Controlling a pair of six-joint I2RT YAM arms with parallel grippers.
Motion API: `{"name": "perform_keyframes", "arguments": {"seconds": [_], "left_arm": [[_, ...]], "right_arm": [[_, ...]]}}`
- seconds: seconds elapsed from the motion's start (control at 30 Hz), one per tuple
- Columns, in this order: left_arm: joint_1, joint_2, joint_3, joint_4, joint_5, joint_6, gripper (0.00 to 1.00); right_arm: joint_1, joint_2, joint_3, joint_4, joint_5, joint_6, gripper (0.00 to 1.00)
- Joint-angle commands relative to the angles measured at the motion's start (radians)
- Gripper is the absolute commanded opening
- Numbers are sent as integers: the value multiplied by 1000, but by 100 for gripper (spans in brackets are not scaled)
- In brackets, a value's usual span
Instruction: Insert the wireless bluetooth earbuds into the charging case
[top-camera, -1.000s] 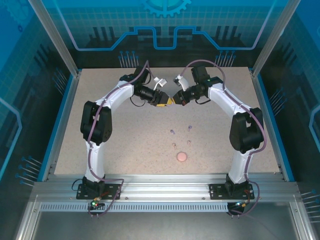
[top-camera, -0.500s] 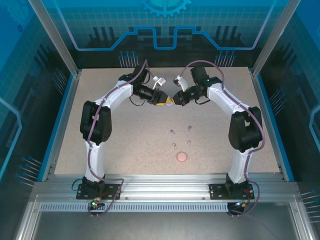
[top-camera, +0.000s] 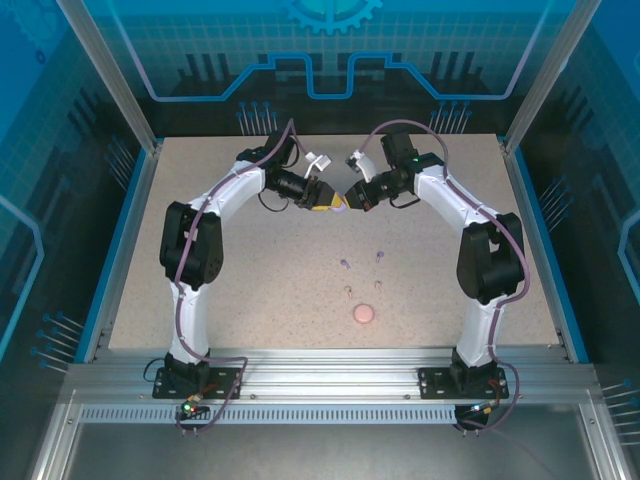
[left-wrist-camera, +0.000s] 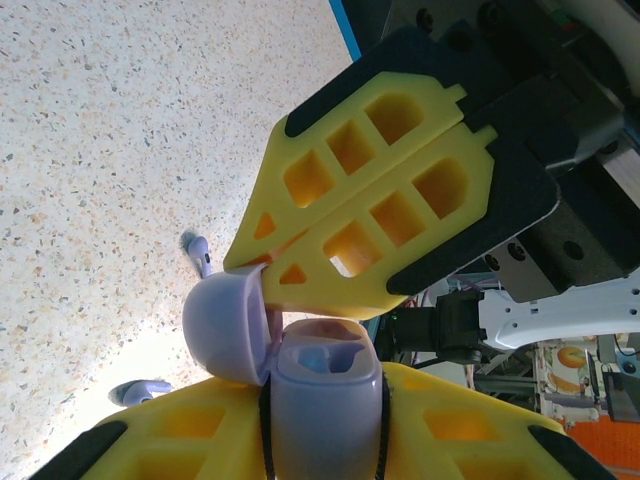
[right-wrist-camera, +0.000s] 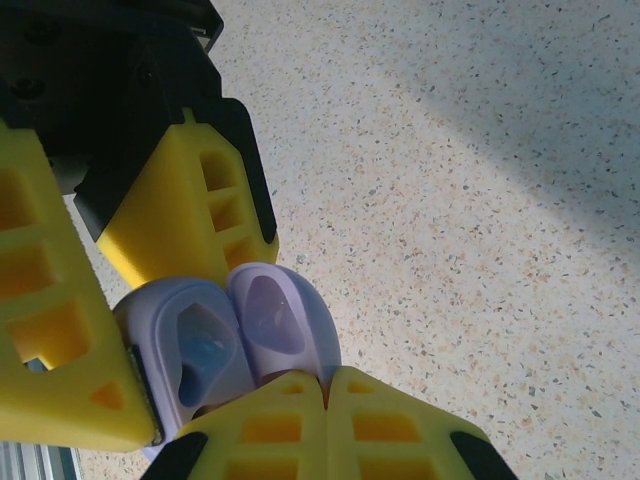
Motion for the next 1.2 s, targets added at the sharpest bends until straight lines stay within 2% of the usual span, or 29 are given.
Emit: {"name": "perform_keyframes", "arguments": {"seconds": [0.0,0.2,0.33,0.4,0.43,0.57,0.73,0.8,0.97,1.17], "left_arm": [[5,8,5,-1,53,8,30],[4,7,2,-4,56,11,28],[5,7,-2,-3,61,14,13],[5,7,-4,-4,60,15,0],[5,5,-6,-3,58,14,0],[4,-13,-36,22,24,5,0],[9,-62,-112,102,-37,-33,0],[10,-95,-164,159,-94,-60,0],[15,-187,-331,380,-198,-159,0],[15,-321,-559,660,-334,-206,0]], "right_arm": [[10,19,30,-14,-19,-1,0],[10,17,33,-14,-17,0,0],[11,18,33,-11,-20,5,0],[11,17,34,-8,-17,11,0],[11,16,35,-8,-12,16,1],[-4,-17,22,19,0,62,38],[-72,-120,-61,75,-60,147,61],[-89,-176,-106,88,-65,174,69],[-87,-290,-196,57,55,208,100],[-76,-419,-323,57,367,298,100]]}}
